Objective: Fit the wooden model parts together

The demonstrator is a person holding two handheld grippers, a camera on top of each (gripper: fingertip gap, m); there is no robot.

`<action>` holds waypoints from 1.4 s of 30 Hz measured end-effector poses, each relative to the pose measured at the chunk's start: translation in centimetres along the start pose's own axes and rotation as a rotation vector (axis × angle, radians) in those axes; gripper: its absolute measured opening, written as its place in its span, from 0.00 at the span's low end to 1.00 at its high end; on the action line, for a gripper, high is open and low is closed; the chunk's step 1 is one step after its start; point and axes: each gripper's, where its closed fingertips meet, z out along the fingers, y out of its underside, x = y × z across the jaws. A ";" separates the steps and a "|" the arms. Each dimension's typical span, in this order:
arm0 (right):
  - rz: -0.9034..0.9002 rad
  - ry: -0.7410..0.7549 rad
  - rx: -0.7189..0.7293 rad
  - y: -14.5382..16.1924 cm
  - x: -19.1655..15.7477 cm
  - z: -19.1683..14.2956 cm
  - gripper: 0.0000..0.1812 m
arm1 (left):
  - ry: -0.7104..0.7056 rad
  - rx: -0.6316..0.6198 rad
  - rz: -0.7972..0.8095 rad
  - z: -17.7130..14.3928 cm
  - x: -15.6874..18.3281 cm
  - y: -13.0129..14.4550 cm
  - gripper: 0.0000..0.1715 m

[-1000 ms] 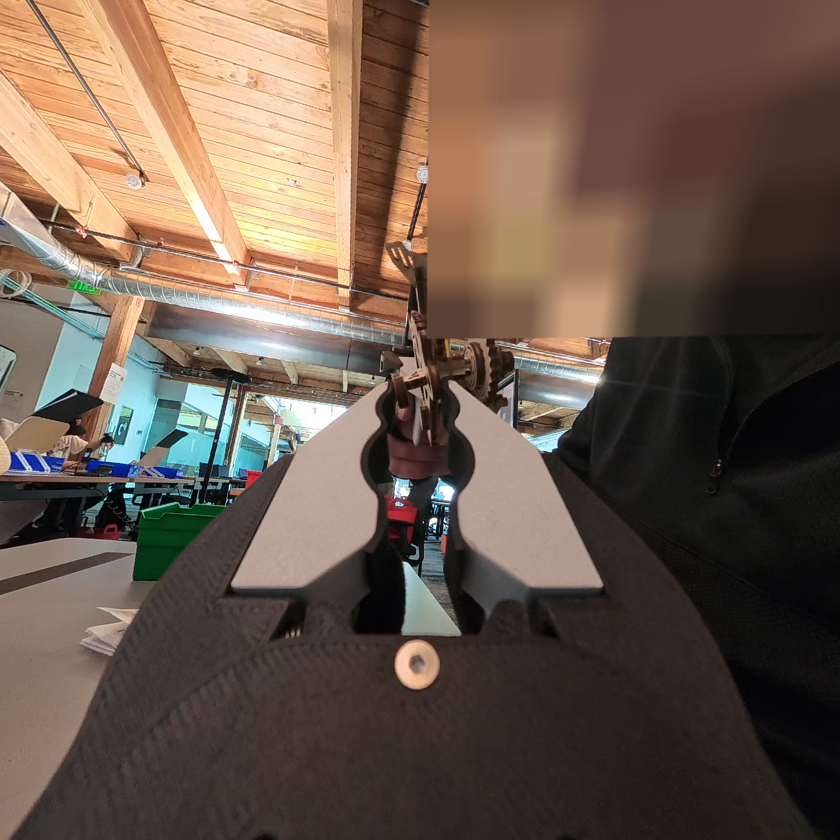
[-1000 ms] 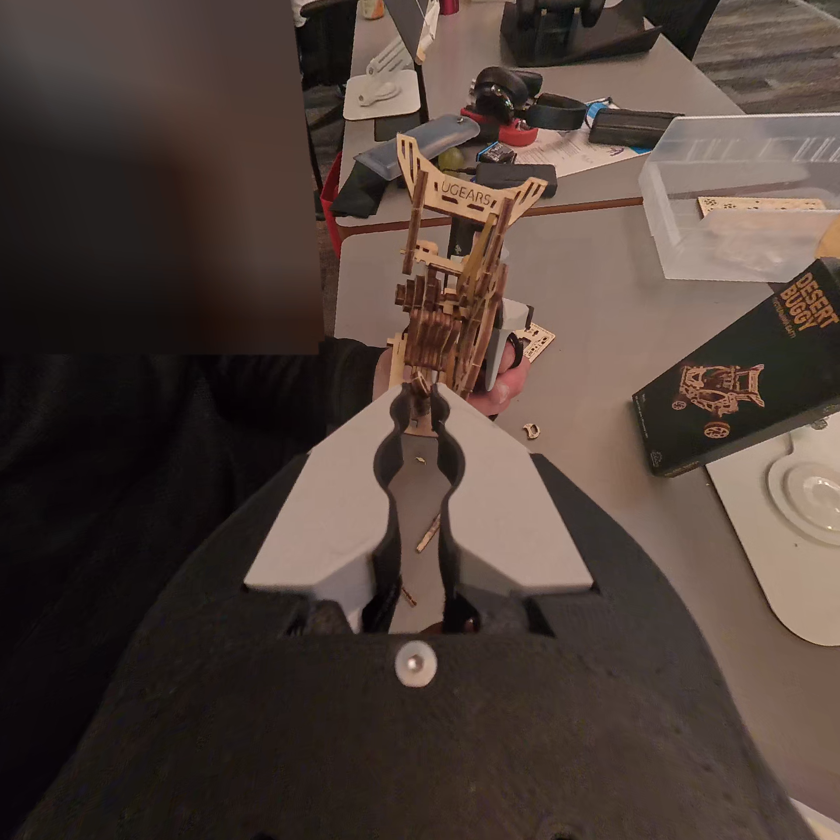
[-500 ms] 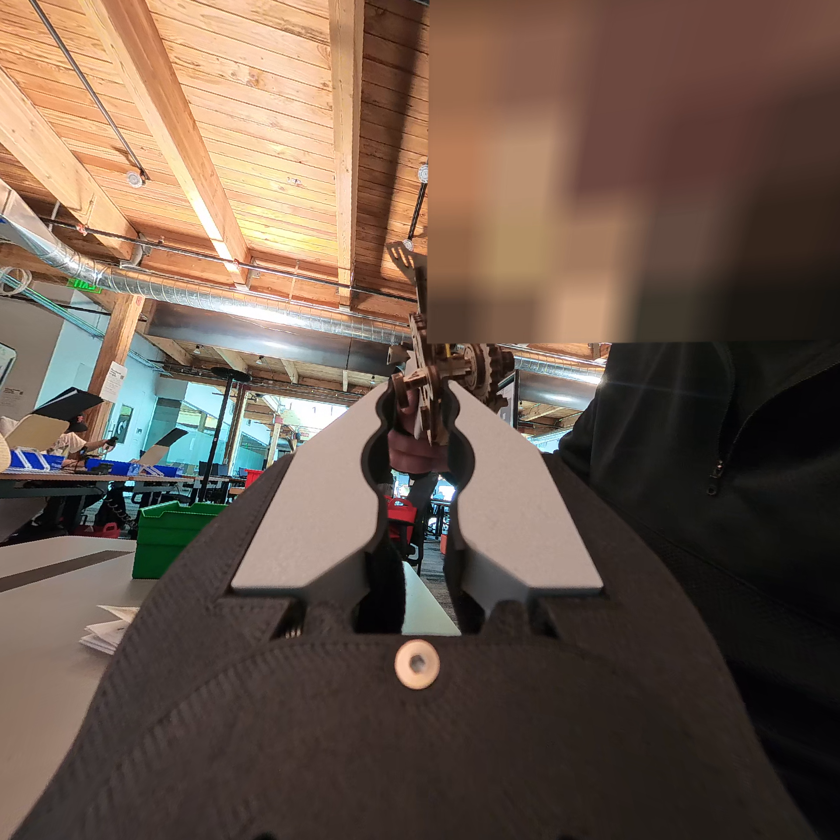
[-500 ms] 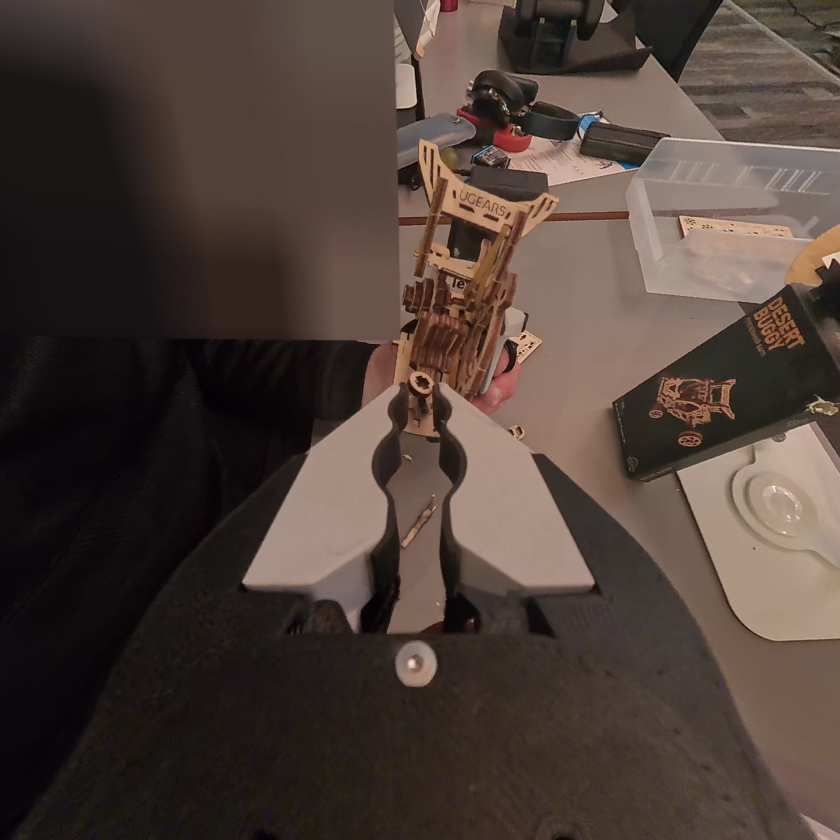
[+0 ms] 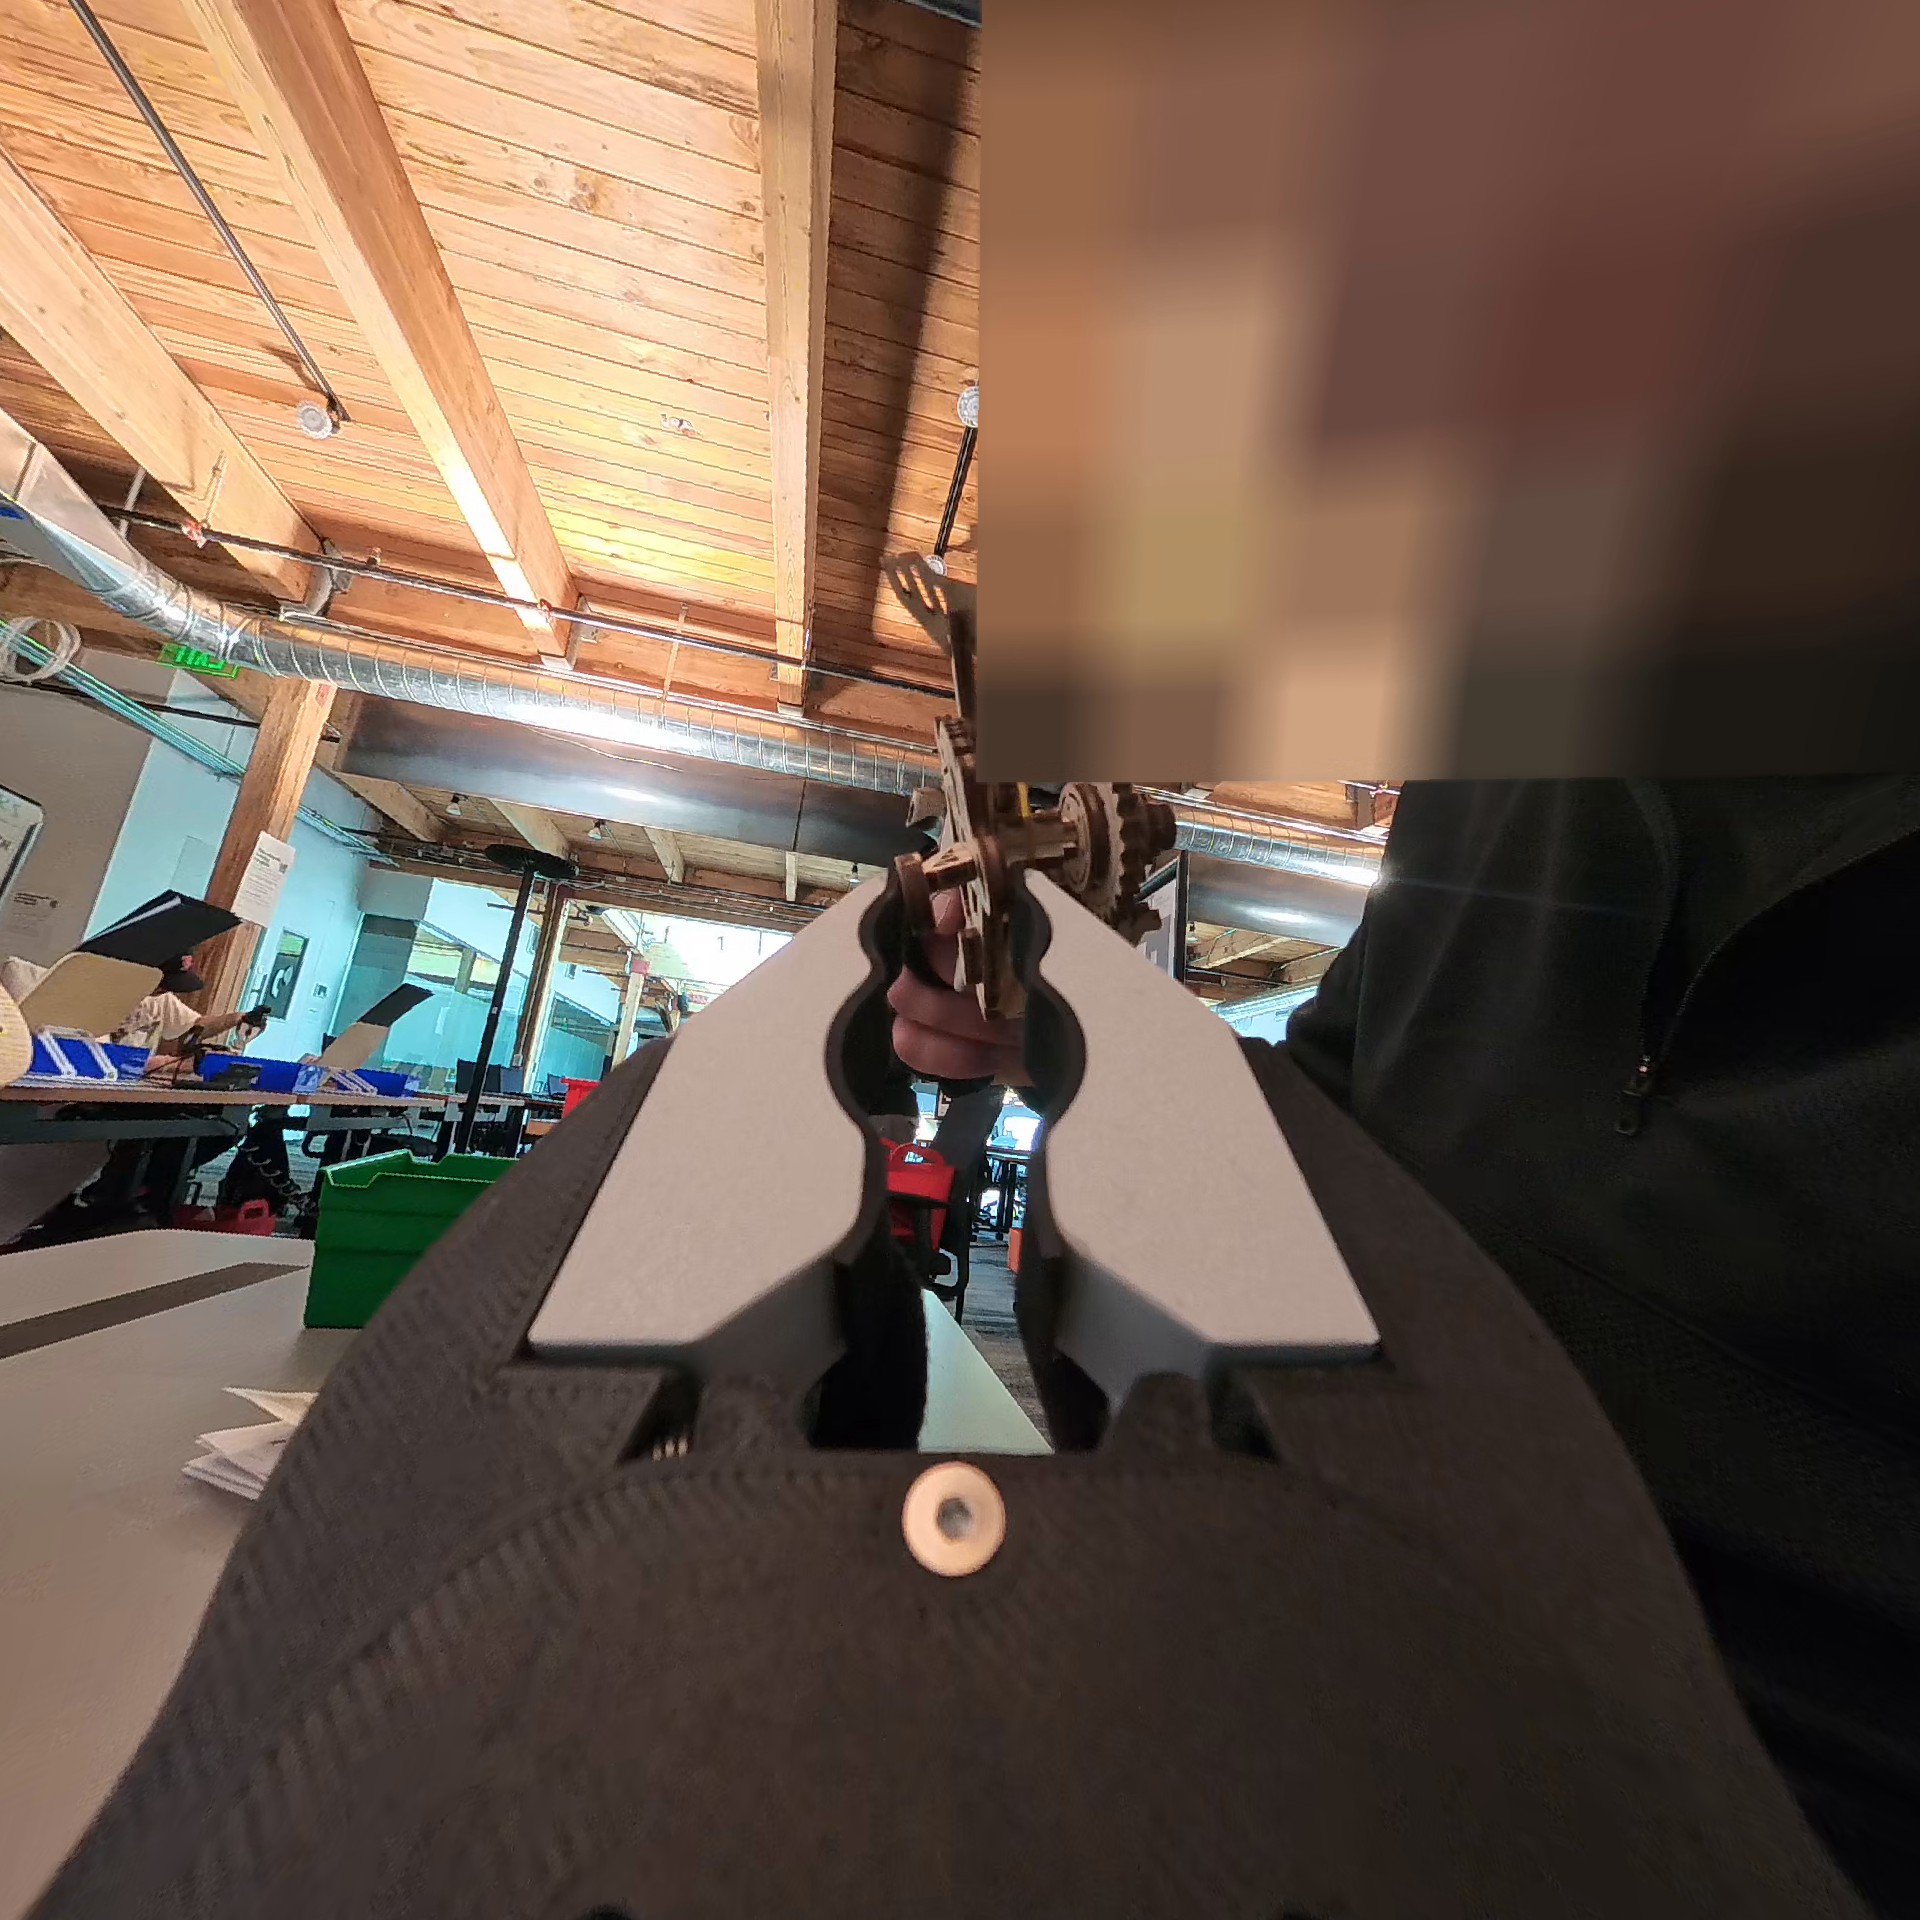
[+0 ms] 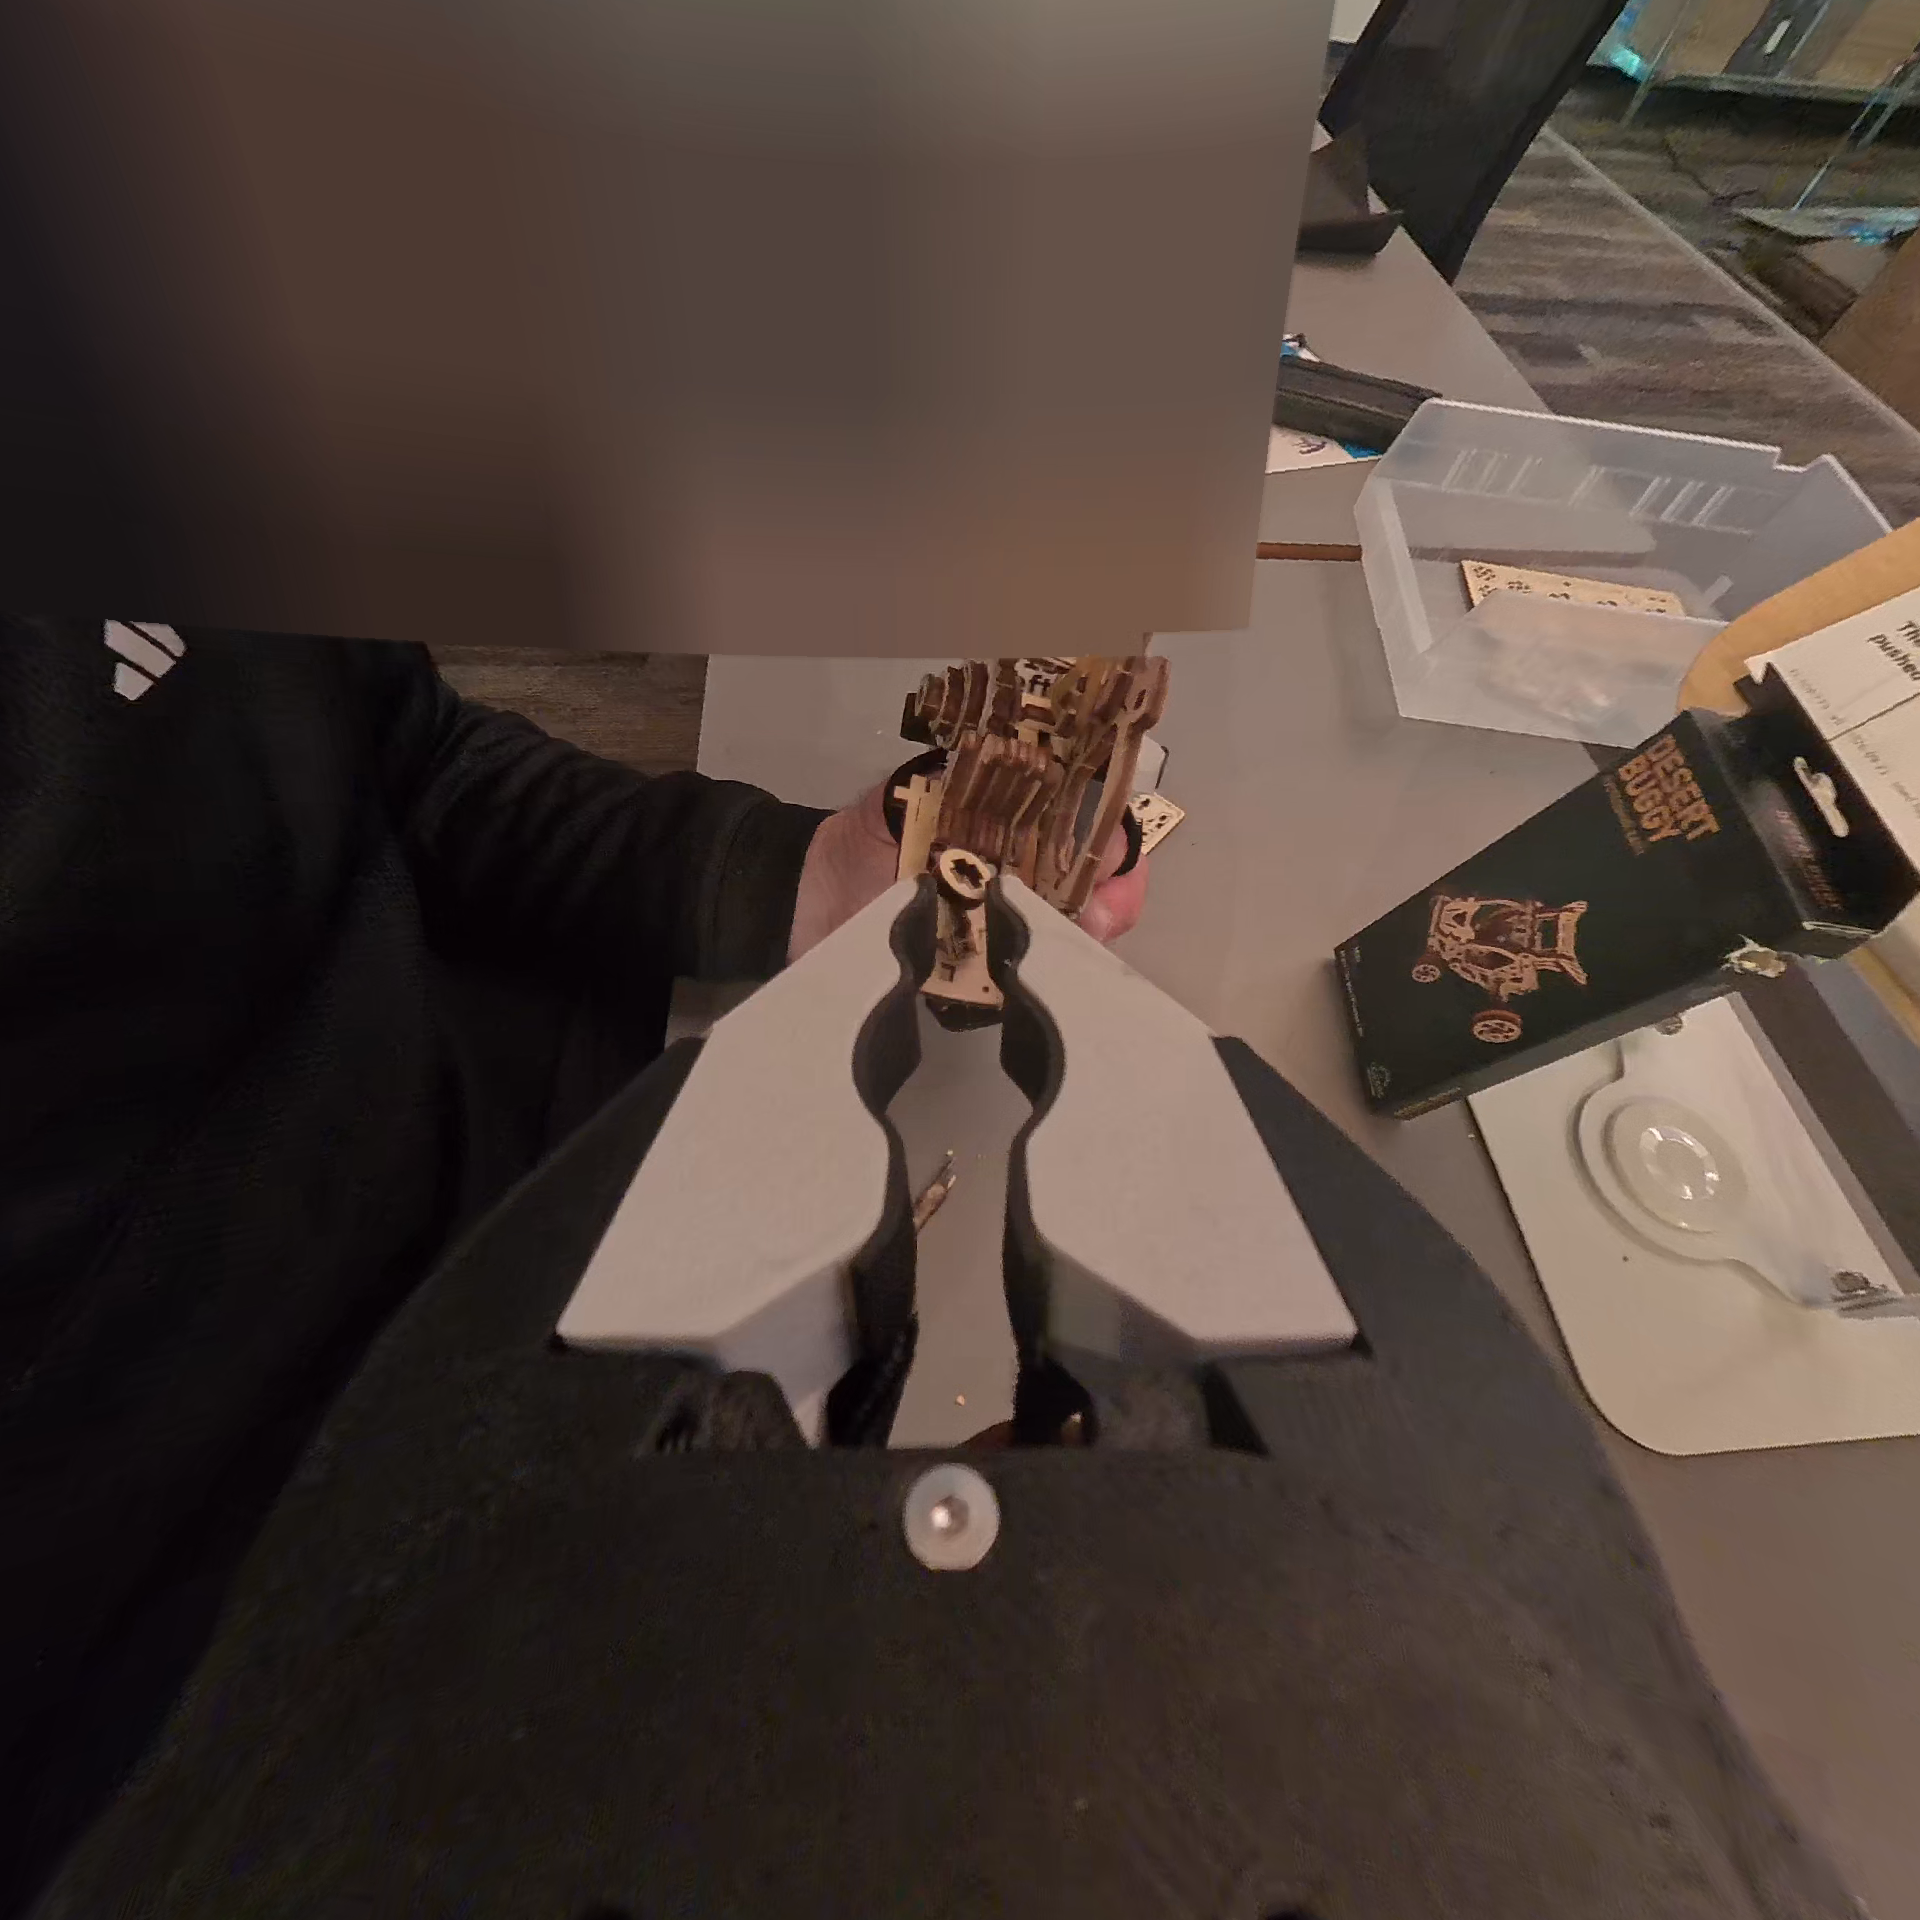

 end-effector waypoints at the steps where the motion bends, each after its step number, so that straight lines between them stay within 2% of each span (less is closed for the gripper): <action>1: -0.006 0.014 0.002 0.1 0.1 -0.1 0.03 | 0.000 0.001 0.000 0.0 0.0 0.0 0.09; 9: -0.045 0.105 0.039 0.4 0.2 -0.2 0.03 | 0.002 0.009 -0.009 0.0 0.0 0.0 0.10; 22: -0.086 0.164 0.071 0.6 0.2 0.1 0.03 | 0.003 0.013 -0.014 0.0 0.0 0.0 0.09; 42: -0.017 0.253 0.081 0.4 0.3 0.2 0.03 | 0.003 0.002 -0.001 0.1 0.1 0.1 0.10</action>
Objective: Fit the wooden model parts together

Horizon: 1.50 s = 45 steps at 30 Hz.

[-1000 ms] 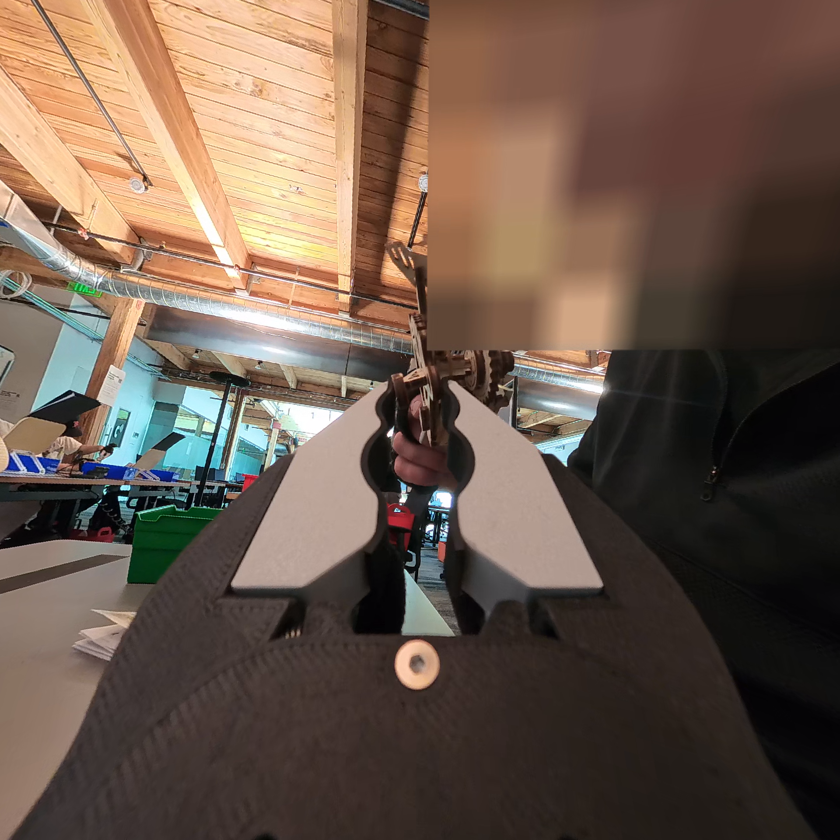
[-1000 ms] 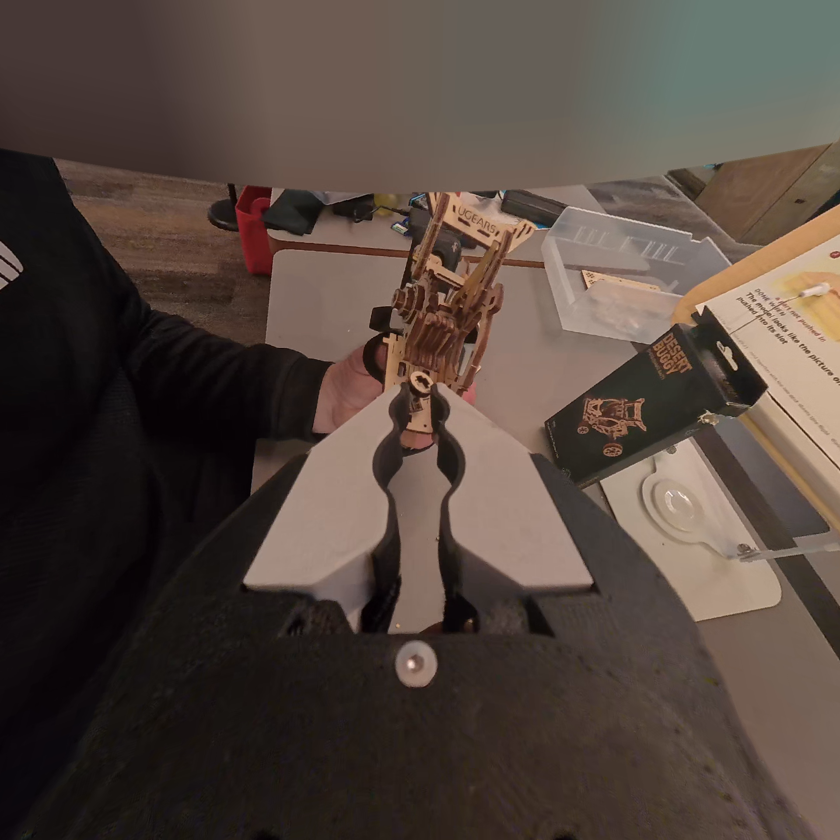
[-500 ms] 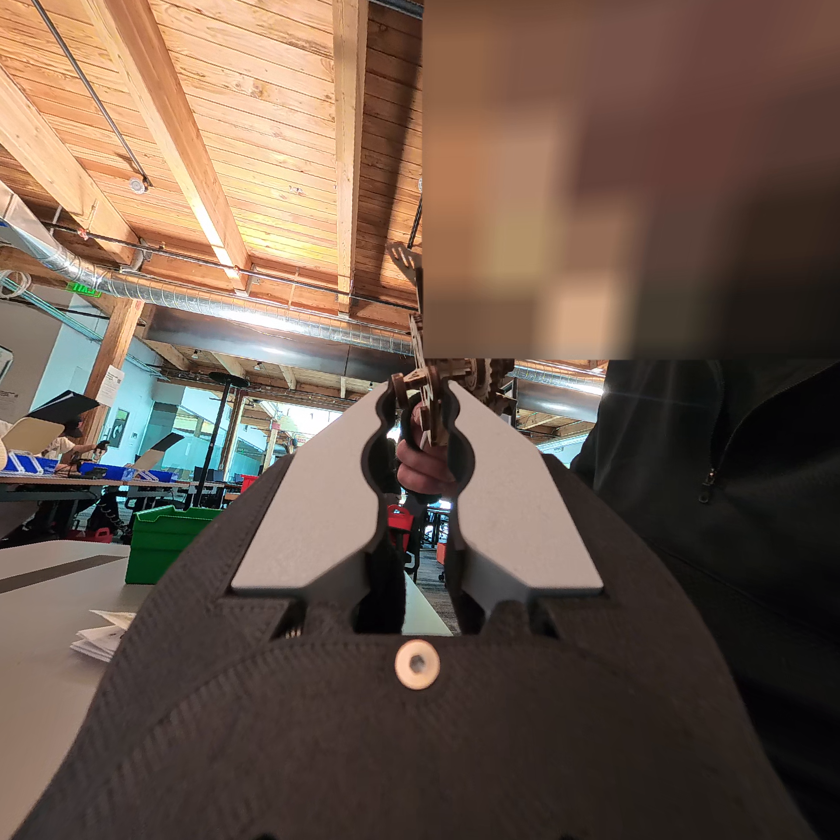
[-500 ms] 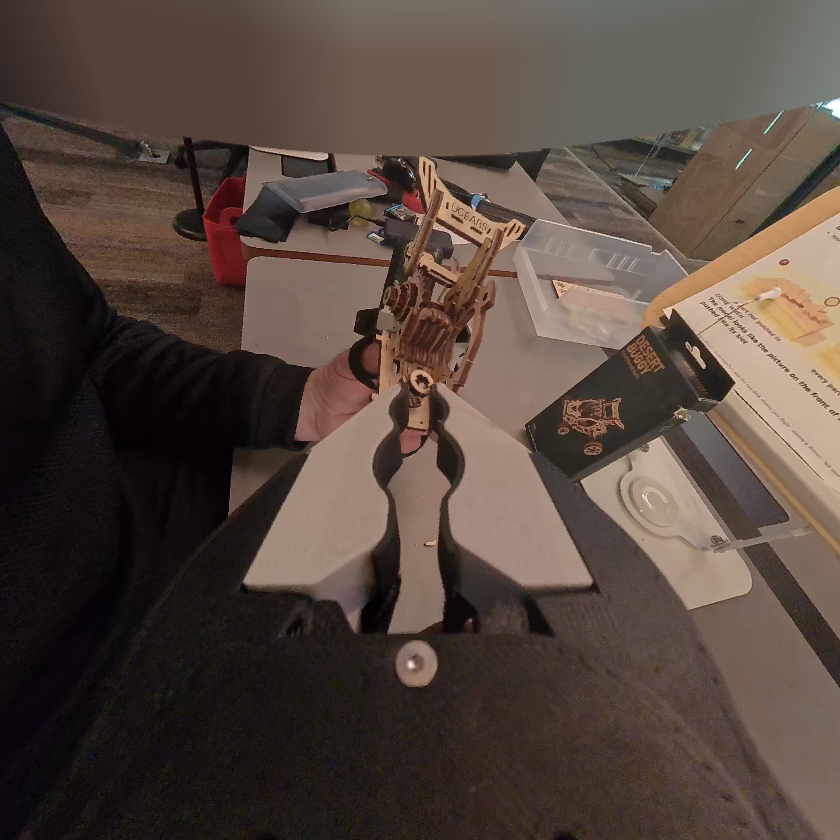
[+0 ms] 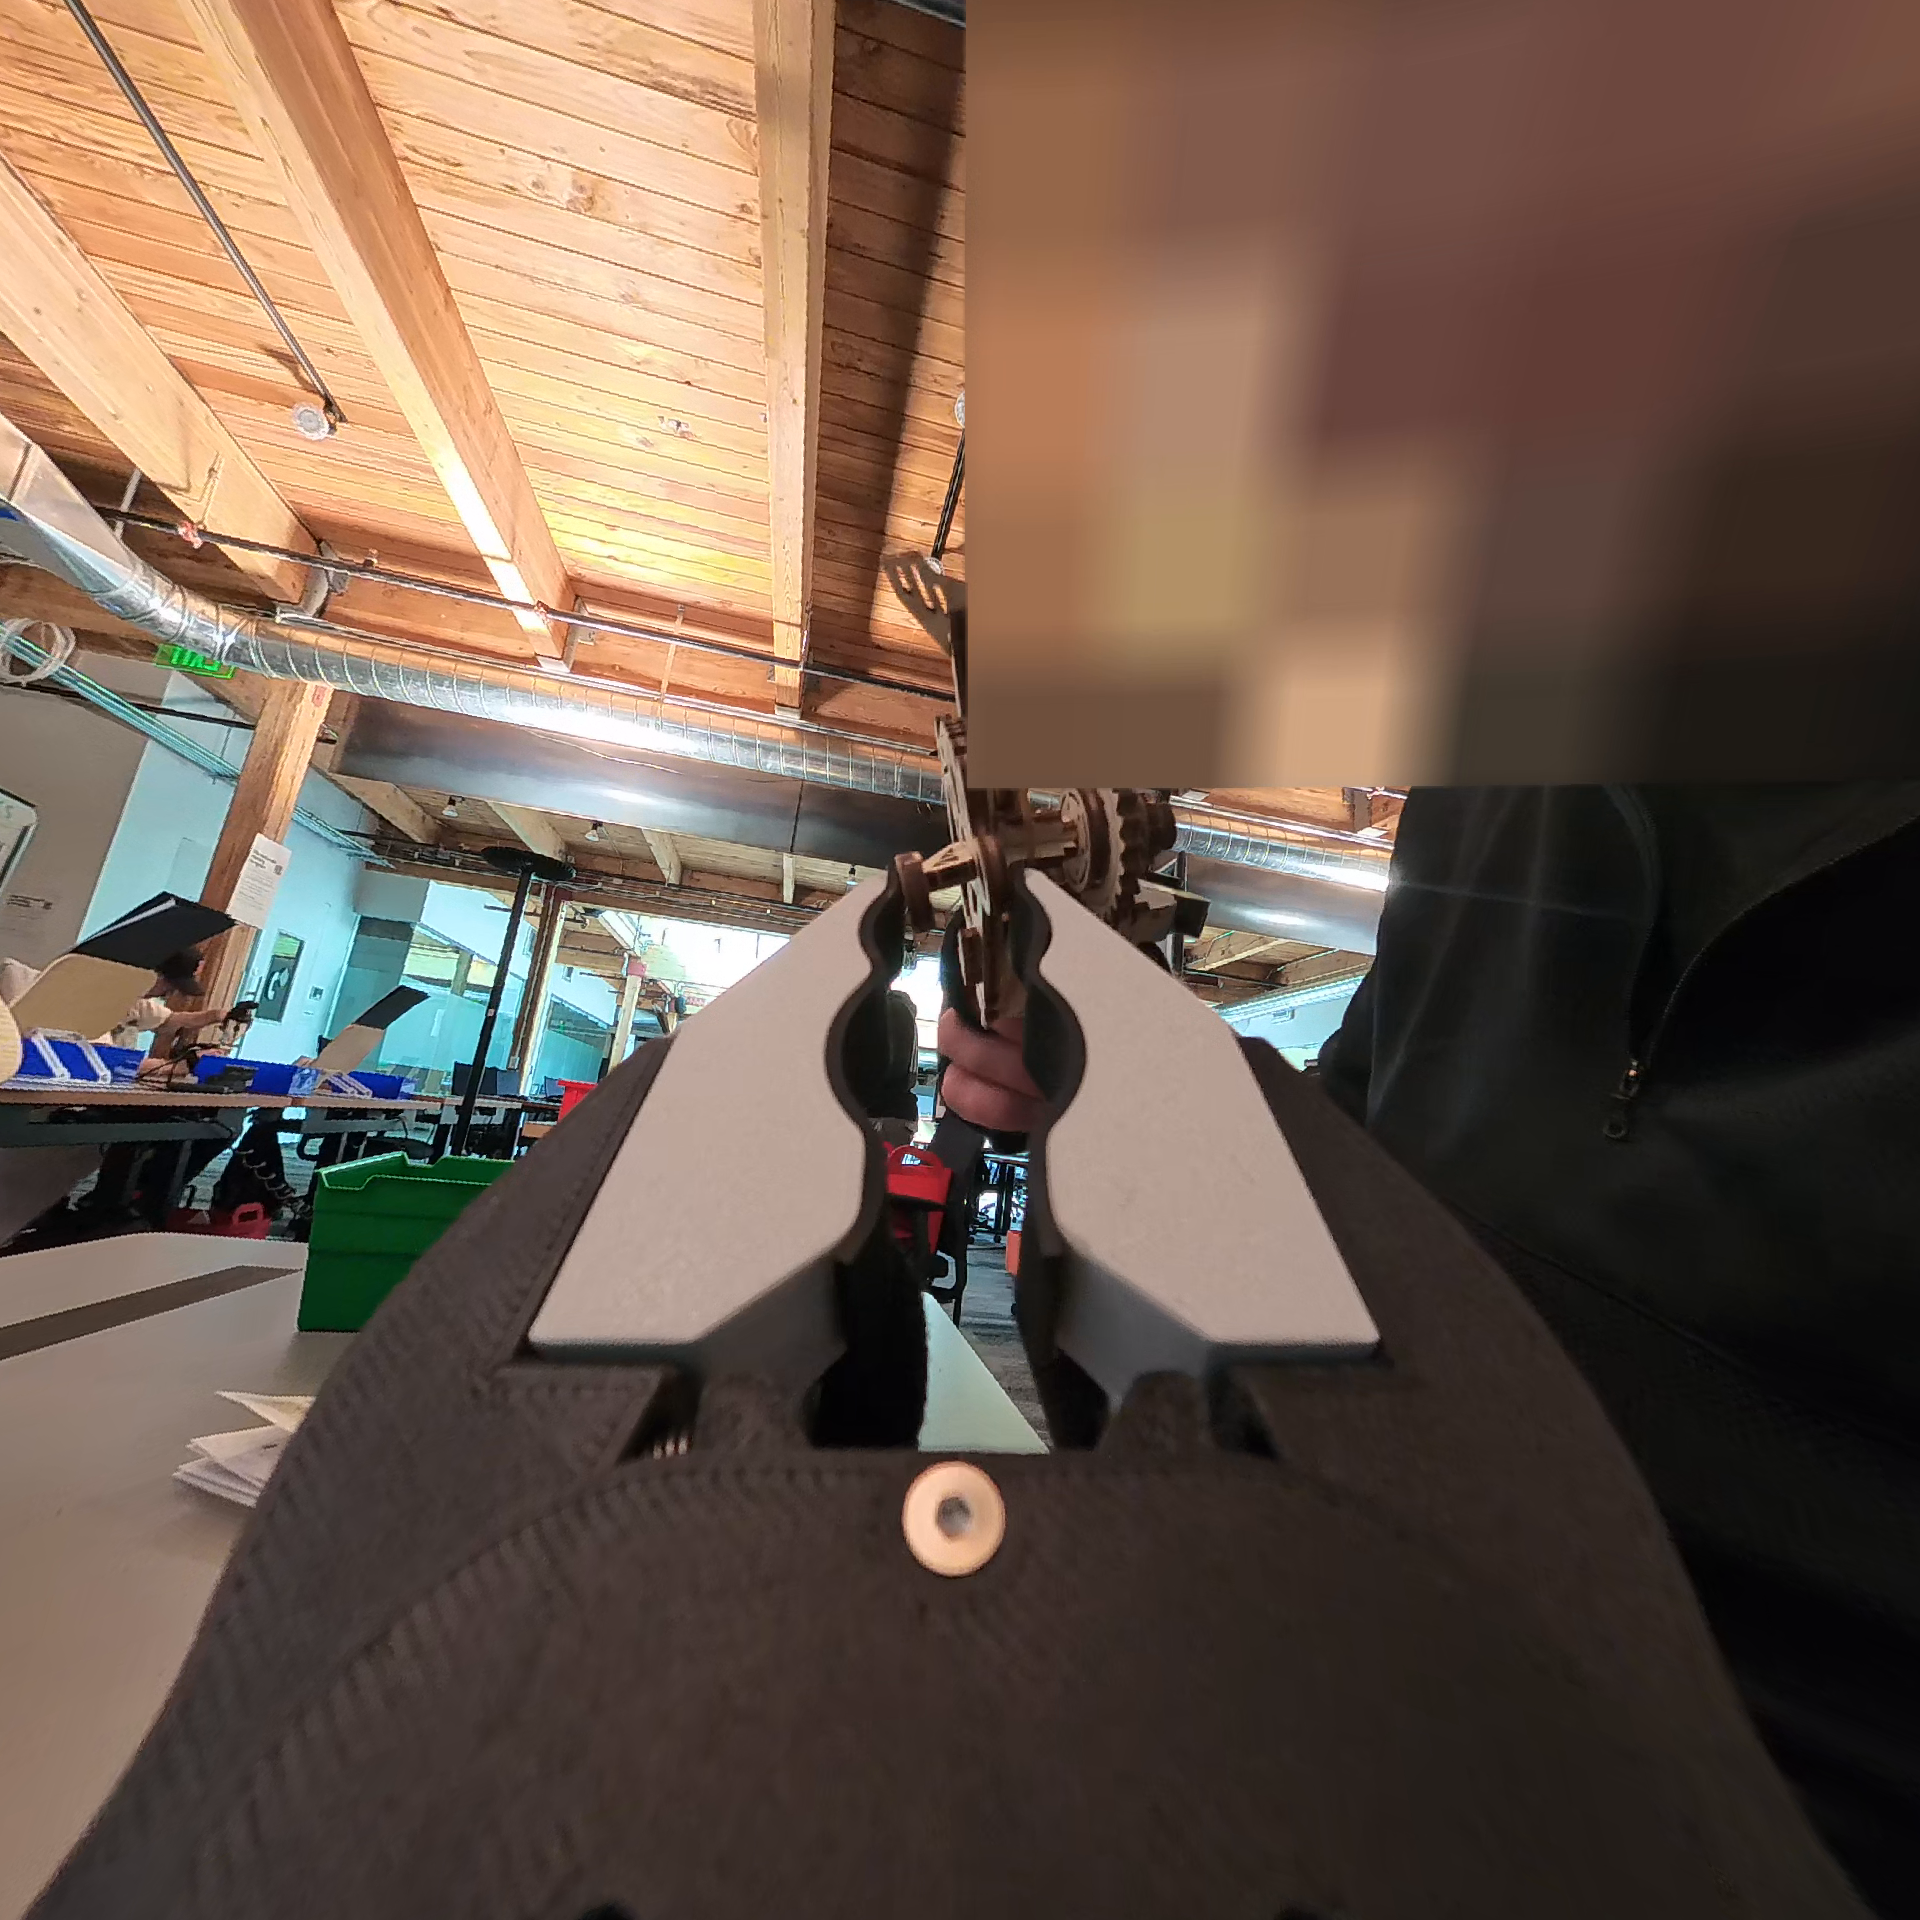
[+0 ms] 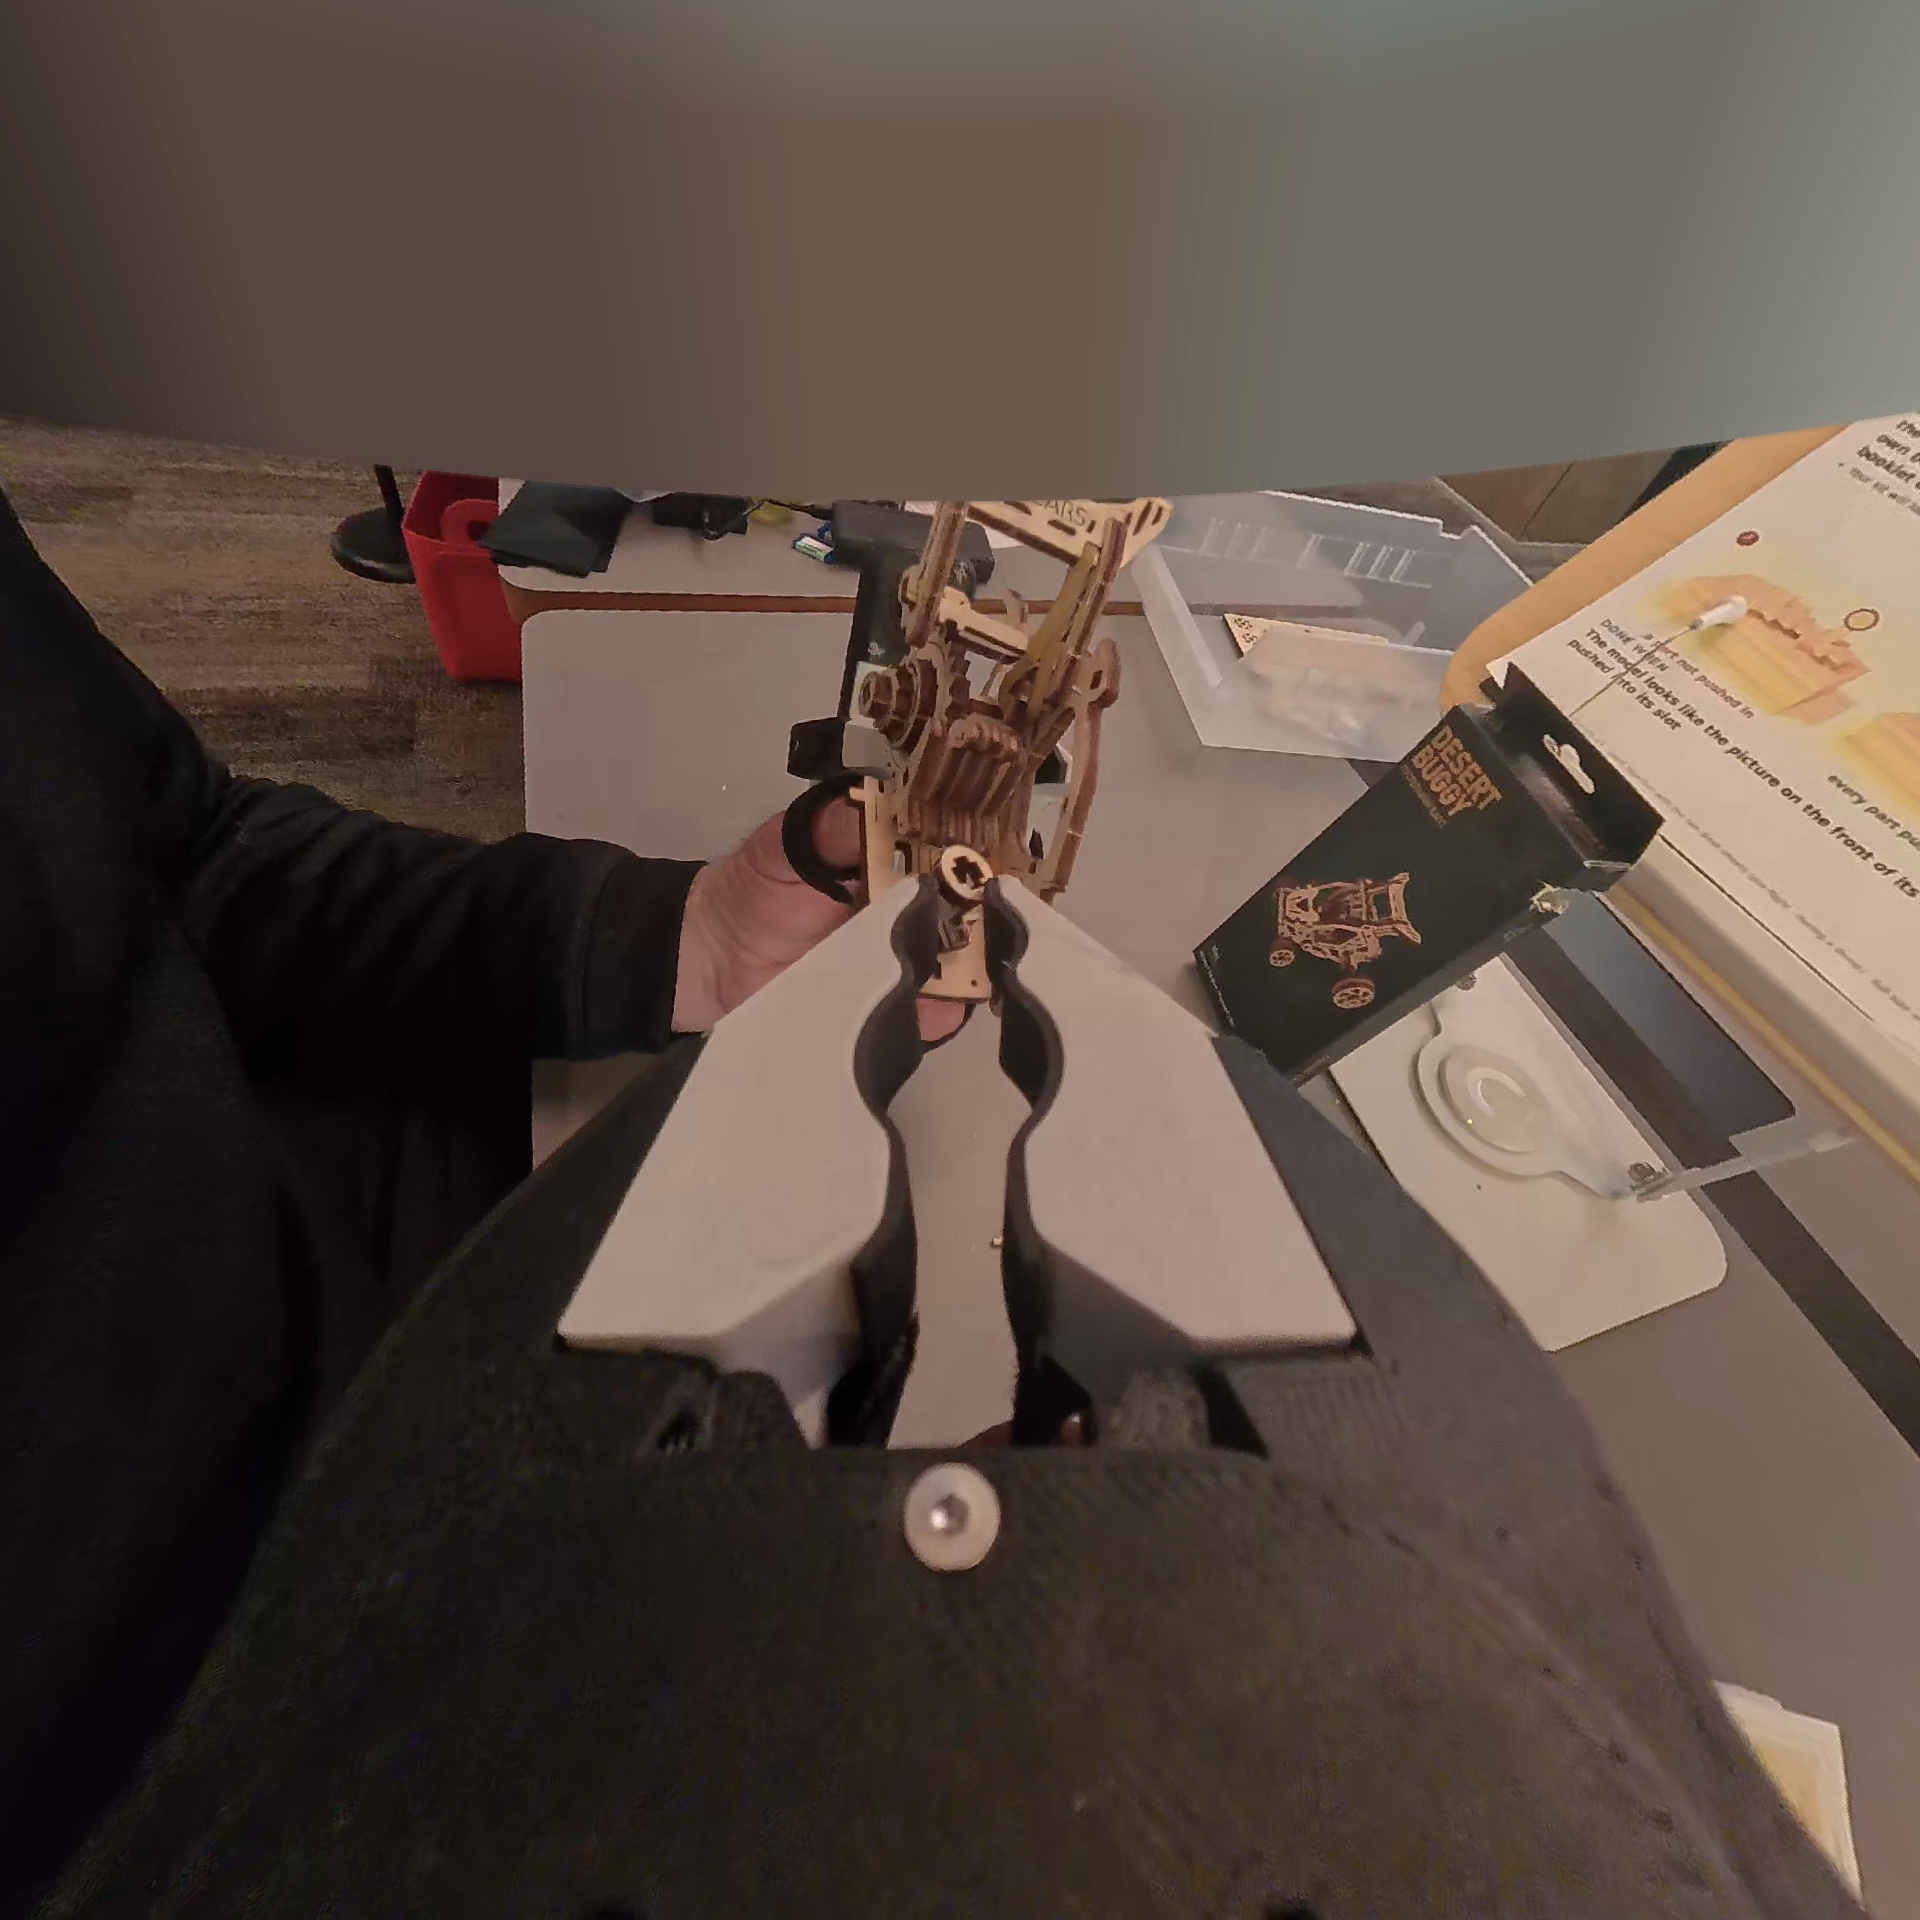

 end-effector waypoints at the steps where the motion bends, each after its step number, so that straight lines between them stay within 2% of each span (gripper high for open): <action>1: -0.004 0.006 -0.006 0.0 0.0 0.0 0.03 | 0.001 0.000 0.001 0.0 0.0 0.0 0.10; 29: -0.006 0.054 -0.030 0.3 -0.2 -0.1 0.03 | 0.002 -0.016 0.011 0.2 0.1 0.2 0.10; 45: -0.123 0.143 -0.136 0.8 -0.3 -0.1 0.03 | 0.003 -0.026 0.017 0.2 0.2 0.4 0.10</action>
